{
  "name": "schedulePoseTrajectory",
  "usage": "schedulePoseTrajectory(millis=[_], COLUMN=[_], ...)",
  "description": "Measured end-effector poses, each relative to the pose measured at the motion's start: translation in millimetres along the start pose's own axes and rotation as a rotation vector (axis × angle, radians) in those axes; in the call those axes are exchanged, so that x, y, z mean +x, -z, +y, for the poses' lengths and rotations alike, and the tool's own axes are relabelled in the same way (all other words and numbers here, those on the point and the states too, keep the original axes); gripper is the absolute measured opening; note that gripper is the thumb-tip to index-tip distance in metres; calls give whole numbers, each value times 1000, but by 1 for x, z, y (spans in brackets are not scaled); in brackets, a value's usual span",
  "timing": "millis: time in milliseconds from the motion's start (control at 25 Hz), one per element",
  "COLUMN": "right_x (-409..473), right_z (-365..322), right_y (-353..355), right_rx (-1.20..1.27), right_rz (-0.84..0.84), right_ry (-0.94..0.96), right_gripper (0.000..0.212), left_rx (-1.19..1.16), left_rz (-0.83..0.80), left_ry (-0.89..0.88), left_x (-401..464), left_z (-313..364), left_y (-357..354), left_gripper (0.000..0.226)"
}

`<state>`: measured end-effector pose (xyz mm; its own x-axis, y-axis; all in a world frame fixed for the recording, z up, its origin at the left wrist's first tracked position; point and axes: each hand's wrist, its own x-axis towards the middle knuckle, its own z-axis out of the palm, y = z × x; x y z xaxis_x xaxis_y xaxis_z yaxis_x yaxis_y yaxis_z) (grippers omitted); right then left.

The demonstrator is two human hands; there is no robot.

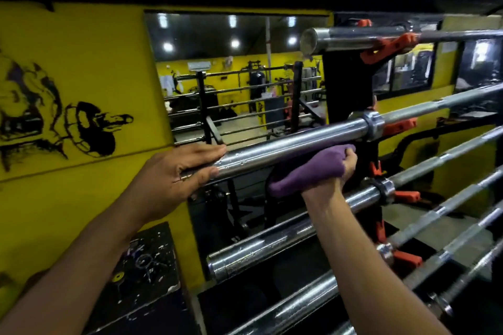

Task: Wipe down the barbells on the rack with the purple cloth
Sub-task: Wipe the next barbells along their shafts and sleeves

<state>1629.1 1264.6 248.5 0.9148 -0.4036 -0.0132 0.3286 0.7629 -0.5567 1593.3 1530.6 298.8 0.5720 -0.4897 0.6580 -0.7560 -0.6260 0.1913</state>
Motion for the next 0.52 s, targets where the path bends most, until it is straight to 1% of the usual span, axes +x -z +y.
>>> schedulePoseTrajectory(millis=[40, 120, 160, 240, 280, 360, 400, 440, 520], right_x=[1, -3, -9, -26, -39, -61, -66, -64, -49], right_z=[-2, -10, -5, 23, 38, 53, 53, 46, 28], right_y=[-8, -30, -41, -52, -52, -51, -50, -48, -40], right_rx=[32, 197, 217, 191, 154, 152, 109, 81, 26], right_rz=[44, 128, 103, 79, 103, 88, 87, 76, 85], right_ry=[-15, -59, -66, -137, -188, -219, -245, -266, -205], right_gripper=[37, 45, 53, 80, 90, 96, 94, 84, 49], left_rx=[12, 17, 19, 14, 3, 3, 3, 0, -11], left_rz=[70, 187, 217, 232, 220, 191, 182, 179, 187], left_ry=[-9, -22, -15, 16, 32, 58, 65, 68, 71], left_x=[-2, -7, -8, -7, -7, -7, -7, -7, -8], left_z=[4, 7, 7, 8, 8, 8, 8, 8, 7], left_y=[-4, -13, -16, -17, -17, -14, -13, -13, -14], left_gripper=[43, 37, 36, 34, 35, 36, 36, 35, 34])
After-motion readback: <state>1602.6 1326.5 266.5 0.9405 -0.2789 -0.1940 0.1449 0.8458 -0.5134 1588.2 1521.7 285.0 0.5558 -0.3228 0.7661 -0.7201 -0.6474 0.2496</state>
